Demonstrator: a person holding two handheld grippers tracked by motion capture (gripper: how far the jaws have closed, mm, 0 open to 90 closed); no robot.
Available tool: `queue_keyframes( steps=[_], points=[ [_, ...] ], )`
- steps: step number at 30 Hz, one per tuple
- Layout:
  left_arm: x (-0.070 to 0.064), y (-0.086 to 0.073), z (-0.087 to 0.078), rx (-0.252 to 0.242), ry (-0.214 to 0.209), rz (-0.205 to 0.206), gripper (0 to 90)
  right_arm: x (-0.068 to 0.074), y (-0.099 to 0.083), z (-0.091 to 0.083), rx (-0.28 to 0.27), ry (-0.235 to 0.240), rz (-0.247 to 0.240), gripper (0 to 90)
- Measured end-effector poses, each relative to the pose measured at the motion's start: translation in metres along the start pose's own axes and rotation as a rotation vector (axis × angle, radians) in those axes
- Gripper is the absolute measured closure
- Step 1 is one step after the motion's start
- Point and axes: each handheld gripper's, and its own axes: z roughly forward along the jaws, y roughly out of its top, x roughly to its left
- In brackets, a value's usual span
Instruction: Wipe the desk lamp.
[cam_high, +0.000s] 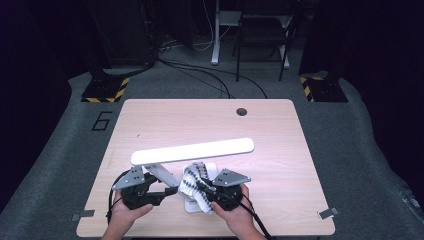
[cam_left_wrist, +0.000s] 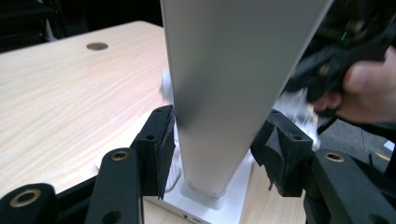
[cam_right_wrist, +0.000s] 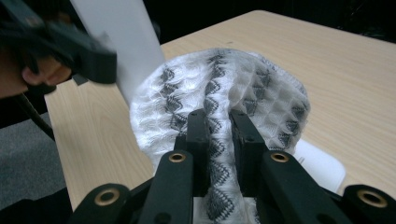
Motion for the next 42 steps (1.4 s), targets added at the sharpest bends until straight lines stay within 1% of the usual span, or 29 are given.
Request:
queue_keyframes(
  steps=[1,2,4,6,10,11,12,13,15,16,17,18,19,20,21,23,24,27,28,31,33,35,36,38,42],
  points=[
    [0.0,-0.001,0.003,0.012,0.008,0.012,49.8,0.0,0.002,-0.002,-0.006,-0.002,0.007,79.7],
    [-0.001,-0.002,0.004,0.018,0.009,0.008,49.9,-0.001,0.004,-0.004,-0.012,-0.001,0.007,79.7],
    [-0.001,-0.004,0.007,0.009,0.012,0.007,50.0,-0.002,0.006,-0.007,-0.019,0.0,0.009,79.7],
    [-0.002,-0.006,0.01,0.012,0.018,0.013,50.4,0.0,0.01,-0.008,-0.026,0.008,0.006,79.7],
    [0.0,-0.01,0.012,0.008,0.008,0.007,50.9,0.004,0.016,-0.008,-0.044,0.023,-0.002,79.7],
    [0.0,-0.01,0.012,0.017,0.002,0.011,51.1,0.005,0.017,-0.008,-0.044,0.024,-0.003,79.7],
    [0.0,-0.011,0.013,0.014,0.007,0.005,51.4,0.007,0.019,-0.008,-0.052,0.028,-0.004,79.7],
    [0.0,-0.012,0.014,0.012,0.004,0.002,51.4,0.008,0.021,-0.009,-0.055,0.031,-0.007,79.7],
    [0.001,-0.013,0.015,0.015,0.002,0.003,51.4,0.009,0.024,-0.009,-0.062,0.034,-0.014,79.7],
    [0.001,-0.014,0.015,0.017,-0.006,-0.001,51.4,0.01,0.026,-0.01,-0.066,0.037,-0.018,79.7],
    [0.001,-0.015,0.016,0.008,0.001,-0.003,51.4,0.011,0.028,-0.01,-0.071,0.041,-0.016,79.7],
    [0.001,-0.015,0.017,0.01,0.003,-0.003,51.5,0.012,0.029,-0.011,-0.071,0.043,-0.018,79.7],
    [0.001,-0.016,0.017,0.009,0.003,-0.002,51.8,0.013,0.03,-0.011,-0.073,0.045,-0.019,79.7],
    [0.001,-0.016,0.018,0.004,0.003,-0.005,52.0,0.013,0.032,-0.012,-0.079,0.05,-0.03,79.7],
    [0.001,-0.016,0.018,0.003,0.003,-0.005,52.3,0.014,0.033,-0.012,-0.075,0.051,-0.025,79.7],
    [0.0,-0.016,0.017,0.009,0.014,-0.002,53.0,0.016,0.035,-0.011,-0.082,0.054,-0.032,79.7],
    [0.0,-0.017,0.017,-0.001,0.01,-0.002,53.2,0.017,0.035,-0.01,-0.081,0.06,-0.031,79.6],
    [0.0,-0.017,0.017,-0.002,0.013,0.001,53.3,0.019,0.036,-0.005,-0.078,0.062,-0.034,79.6],
    [0.0,-0.018,0.017,-0.004,0.013,0.001,53.4,0.019,0.035,-0.003,-0.078,0.07,-0.035,79.6],
    [-0.001,-0.017,0.017,-0.001,0.015,-0.005,53.5,0.02,0.035,0.003,-0.064,0.072,-0.031,79.6],
    [-0.002,-0.017,0.017,0.005,0.017,-0.002,53.6,0.021,0.034,0.008,-0.049,0.075,-0.022,79.6],
    [-0.003,-0.016,0.018,0.004,0.025,0.001,53.7,0.022,0.033,0.012,-0.038,0.077,-0.023,79.6],
    [-0.003,-0.016,0.018,0.011,0.027,0.006,53.6,0.022,0.033,0.014,-0.037,0.079,-0.035,79.6],
    [-0.004,-0.016,0.018,0.014,0.029,0.004,53.7,0.022,0.032,0.017,-0.027,0.079,-0.032,79.6],
    [-0.005,-0.015,0.017,0.024,0.029,0.005,53.8,0.024,0.031,0.021,-0.024,0.077,-0.027,79.6]
  ],
)
